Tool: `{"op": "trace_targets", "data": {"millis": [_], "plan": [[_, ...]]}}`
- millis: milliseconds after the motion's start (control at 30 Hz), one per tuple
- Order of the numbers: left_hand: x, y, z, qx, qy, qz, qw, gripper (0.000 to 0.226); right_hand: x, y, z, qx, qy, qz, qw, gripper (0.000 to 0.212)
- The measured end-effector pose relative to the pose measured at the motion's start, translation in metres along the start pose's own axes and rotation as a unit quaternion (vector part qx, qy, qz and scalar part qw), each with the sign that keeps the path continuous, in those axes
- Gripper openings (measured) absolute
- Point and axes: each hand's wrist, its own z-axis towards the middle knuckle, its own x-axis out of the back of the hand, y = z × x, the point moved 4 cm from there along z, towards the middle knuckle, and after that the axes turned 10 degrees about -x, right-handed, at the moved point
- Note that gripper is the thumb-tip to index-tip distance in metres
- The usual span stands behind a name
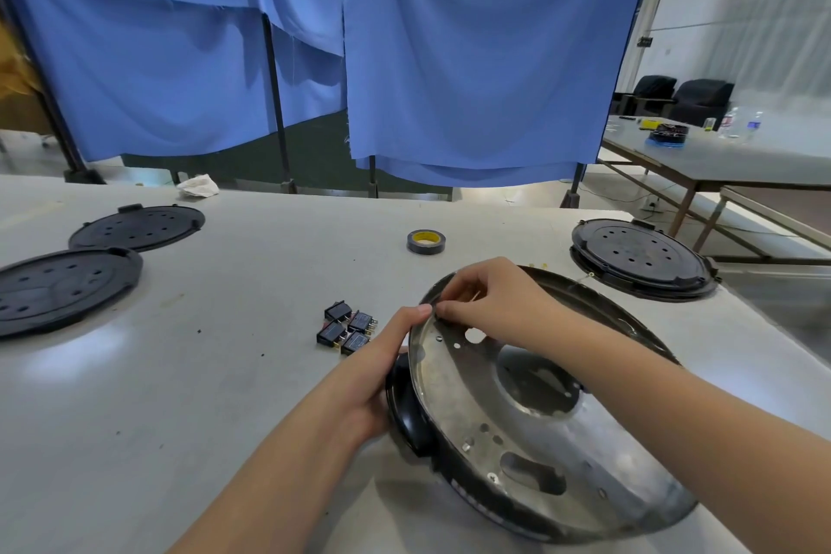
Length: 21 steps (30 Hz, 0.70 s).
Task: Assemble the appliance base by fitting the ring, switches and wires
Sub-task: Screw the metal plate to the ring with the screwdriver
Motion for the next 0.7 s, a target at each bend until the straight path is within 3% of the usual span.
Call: {"op": "trace_targets", "data": {"millis": [133,333,533,700], "plan": [[0.001,-0.001,0.001,0.005,-0.006,-0.002,1.0,0.041,-0.002,-0.006,-0.002,0.089,0.027,-0.114,0.989,0.005],[0.002,-0.002,0.0,0.011,0.004,0.002,1.0,0.048,-0.005,-0.015,-0.011,0.173,0.085,-0.282,0.94,0.022],[0.0,-0.001,-0.002,0.017,0.015,0.001,1.0,0.055,-0.011,-0.021,-0.01,0.179,0.084,-0.365,0.91,0.017],[0.0,0.0,-0.003,0.018,0.024,-0.007,1.0,0.069,-0.01,-0.022,-0.011,0.171,0.03,-0.338,0.925,0.026]]}}
